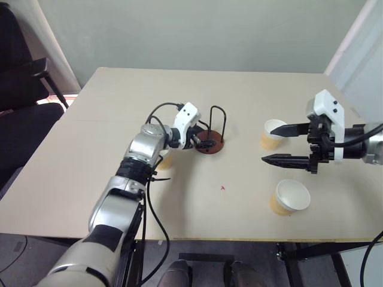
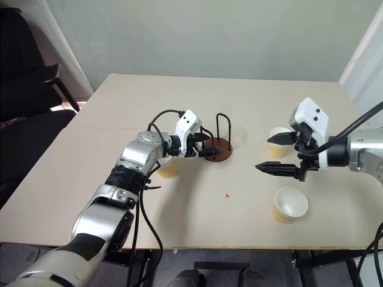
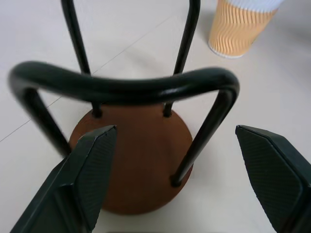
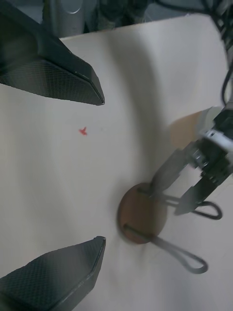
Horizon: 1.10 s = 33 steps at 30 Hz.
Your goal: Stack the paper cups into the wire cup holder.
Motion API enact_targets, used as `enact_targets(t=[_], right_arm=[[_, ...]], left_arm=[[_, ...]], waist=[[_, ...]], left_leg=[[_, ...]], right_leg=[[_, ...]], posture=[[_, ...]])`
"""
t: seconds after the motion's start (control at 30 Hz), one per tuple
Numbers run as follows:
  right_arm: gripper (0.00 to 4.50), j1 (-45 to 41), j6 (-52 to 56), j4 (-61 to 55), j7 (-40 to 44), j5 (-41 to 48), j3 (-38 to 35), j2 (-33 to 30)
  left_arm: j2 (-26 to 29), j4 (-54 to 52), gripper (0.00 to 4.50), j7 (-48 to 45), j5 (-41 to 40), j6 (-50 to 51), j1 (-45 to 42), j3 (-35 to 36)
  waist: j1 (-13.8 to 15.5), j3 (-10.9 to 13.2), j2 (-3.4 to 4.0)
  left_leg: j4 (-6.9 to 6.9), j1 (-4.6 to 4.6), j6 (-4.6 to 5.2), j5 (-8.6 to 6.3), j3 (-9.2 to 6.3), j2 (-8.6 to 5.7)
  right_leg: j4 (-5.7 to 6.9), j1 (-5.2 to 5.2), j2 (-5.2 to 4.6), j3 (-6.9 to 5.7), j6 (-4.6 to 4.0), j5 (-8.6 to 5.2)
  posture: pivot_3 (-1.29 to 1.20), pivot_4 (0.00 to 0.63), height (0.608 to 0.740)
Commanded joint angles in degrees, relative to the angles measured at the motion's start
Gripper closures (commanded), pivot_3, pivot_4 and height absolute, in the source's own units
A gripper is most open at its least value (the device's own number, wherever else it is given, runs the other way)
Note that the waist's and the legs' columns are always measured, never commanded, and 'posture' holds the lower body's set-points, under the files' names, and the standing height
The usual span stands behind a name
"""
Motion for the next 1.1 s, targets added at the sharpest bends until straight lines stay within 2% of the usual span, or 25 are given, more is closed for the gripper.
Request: enact_targets(t=[0.03, 0.13, 0.23, 0.37, 0.57, 0.83, 1.1], right_arm=[[0.00, -1.62, -1.41, -0.29, -0.21, 1.41, -2.85, 0.08], [0.00, -1.29, -1.99, 0.00, -0.26, 1.44, -2.63, -0.03], [0.00, -0.89, -2.34, 0.17, -0.31, 1.49, -2.63, -0.21], [0.00, -0.02, -2.84, 0.54, -0.14, 1.23, -2.83, -0.68], [0.00, 0.95, -3.47, 0.47, -0.14, 1.04, -2.89, -1.02], [0.00, 1.78, -3.66, -0.34, -0.27, 1.23, -3.36, -1.96], [0.00, 6.14, 0.87, -4.44, 1.04, 6.62, -10.12, -6.46]], left_arm=[[-0.60, 0.86, 0.31, 1.05, 0.27, -2.57, -2.09, 1.68], [-1.56, 2.55, 0.31, 3.01, 0.28, -3.77, -2.55, 2.59], [-2.21, 3.14, 0.83, 4.75, 0.44, -4.87, -2.62, 3.26], [-2.55, 4.45, 2.22, 7.82, 0.39, -7.00, -3.53, 5.01], [-2.94, 3.76, 4.42, 7.56, -0.08, -7.34, -3.71, 5.77], [-0.28, -3.38, 4.47, 1.51, -0.67, -5.78, -1.99, 4.56], [4.55, -19.49, 4.47, -14.42, -5.52, -1.96, 4.36, 0.62]], waist=[[-0.01, 0.00, 0.00], [-0.04, 0.00, 0.00], [-0.07, 0.00, 0.00], [-0.09, 0.01, -0.01], [-0.12, 0.00, -0.01], [-0.15, 0.01, -0.02], [-0.05, 0.01, -0.02]], left_leg=[[0.02, 0.00, 0.01, 0.00, 0.02, -0.01], [0.03, 0.02, 0.09, 0.02, 0.11, -0.04], [0.05, 0.05, 0.17, 0.02, 0.24, -0.06], [0.09, 0.06, 0.26, 0.00, 0.39, -0.08], [0.10, 0.12, 0.34, -0.02, 0.60, -0.07], [0.10, 0.14, 0.40, -0.06, 0.75, -0.06], [0.09, 0.10, 0.48, -0.10, 0.80, -0.08]], right_leg=[[0.00, 0.00, 0.00, 0.06, 0.03, 0.02], [0.00, 0.00, 0.01, 0.23, 0.11, 0.06], [-0.01, 0.00, 0.01, 0.36, 0.19, 0.10], [-0.03, 0.00, 0.01, 0.50, 0.28, 0.12], [-0.04, 0.00, 0.01, 0.61, 0.32, 0.14], [-0.06, -0.01, 0.01, 0.68, 0.34, 0.14], [-0.12, -0.02, 0.00, 0.72, 0.40, 0.10]], posture=[[0.00, 0.150, 0.740], [0.00, 0.150, 0.740], [0.00, 0.150, 0.740], [0.00, 0.150, 0.740], [0.00, 0.150, 0.740], [0.00, 0.150, 0.740], [0.00, 0.150, 0.740]])
